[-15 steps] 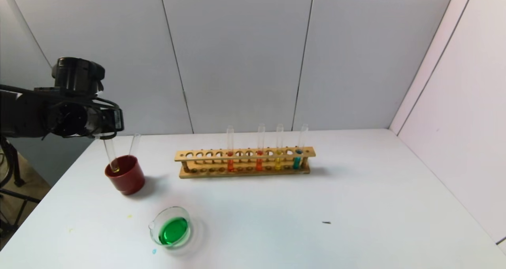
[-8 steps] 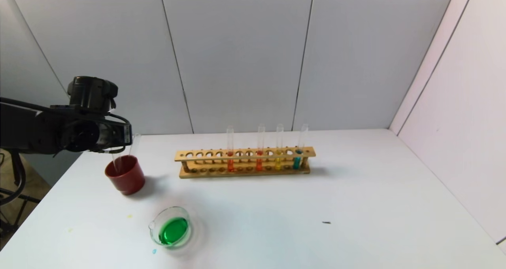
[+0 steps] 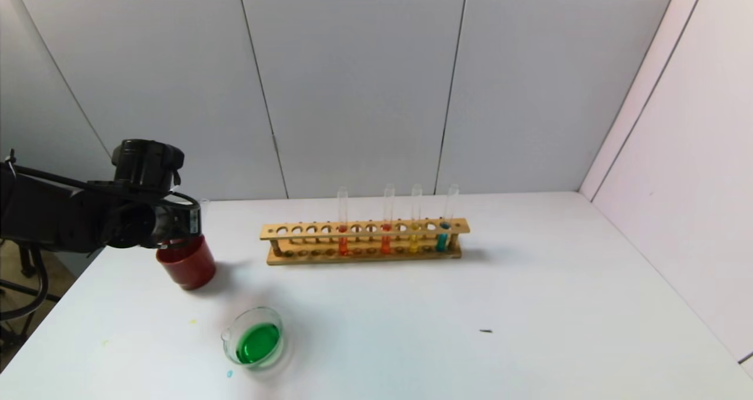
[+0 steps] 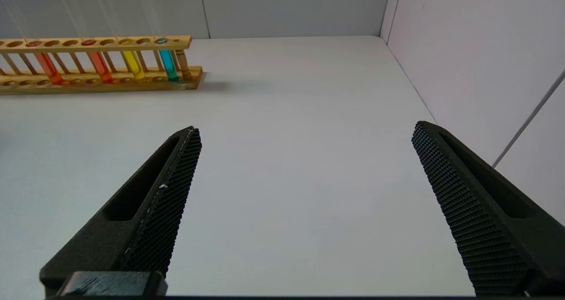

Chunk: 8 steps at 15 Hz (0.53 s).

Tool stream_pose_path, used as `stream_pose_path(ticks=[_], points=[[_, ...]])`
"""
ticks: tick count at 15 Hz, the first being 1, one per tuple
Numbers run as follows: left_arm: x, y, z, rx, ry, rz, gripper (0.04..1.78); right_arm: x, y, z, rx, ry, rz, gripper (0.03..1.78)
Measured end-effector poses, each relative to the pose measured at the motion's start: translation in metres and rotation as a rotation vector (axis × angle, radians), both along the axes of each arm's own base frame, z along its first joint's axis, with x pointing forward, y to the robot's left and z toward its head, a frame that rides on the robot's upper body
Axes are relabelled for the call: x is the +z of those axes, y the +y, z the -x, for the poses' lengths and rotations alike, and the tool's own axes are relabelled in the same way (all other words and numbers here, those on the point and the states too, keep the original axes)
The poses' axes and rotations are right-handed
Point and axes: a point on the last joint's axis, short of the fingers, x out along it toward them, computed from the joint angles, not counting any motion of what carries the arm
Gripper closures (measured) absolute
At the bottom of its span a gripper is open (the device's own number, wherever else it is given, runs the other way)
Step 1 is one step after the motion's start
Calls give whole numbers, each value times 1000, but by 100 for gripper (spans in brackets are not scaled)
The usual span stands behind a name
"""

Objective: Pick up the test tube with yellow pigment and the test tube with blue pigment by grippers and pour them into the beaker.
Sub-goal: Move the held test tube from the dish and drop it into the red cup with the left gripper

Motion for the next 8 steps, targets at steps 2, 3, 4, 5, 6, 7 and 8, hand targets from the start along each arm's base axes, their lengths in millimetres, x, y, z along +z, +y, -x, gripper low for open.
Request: stream_pose_path(ticks=[2,3,4,5,6,7,8], points=[[-5,0,1,-1,-4,1,152,0,0,0,0,0,0,7],[-9,1,2,1,0,-6,152,0,0,0,0,0,0,7],[-11,1,2,0,-9,-8,151,0,0,0,0,0,0,7],[-11,1,2,-4,-23,-10,148,0,0,0,0,0,0,7],[-13,1,4,-9,-22,-14,143,0,0,0,0,0,0,7],[-13,1,6,-12,-21,-16,135,0,0,0,0,0,0,7],[-12,0,7,-14,-22,-18,124,0,0,0,0,0,0,7]])
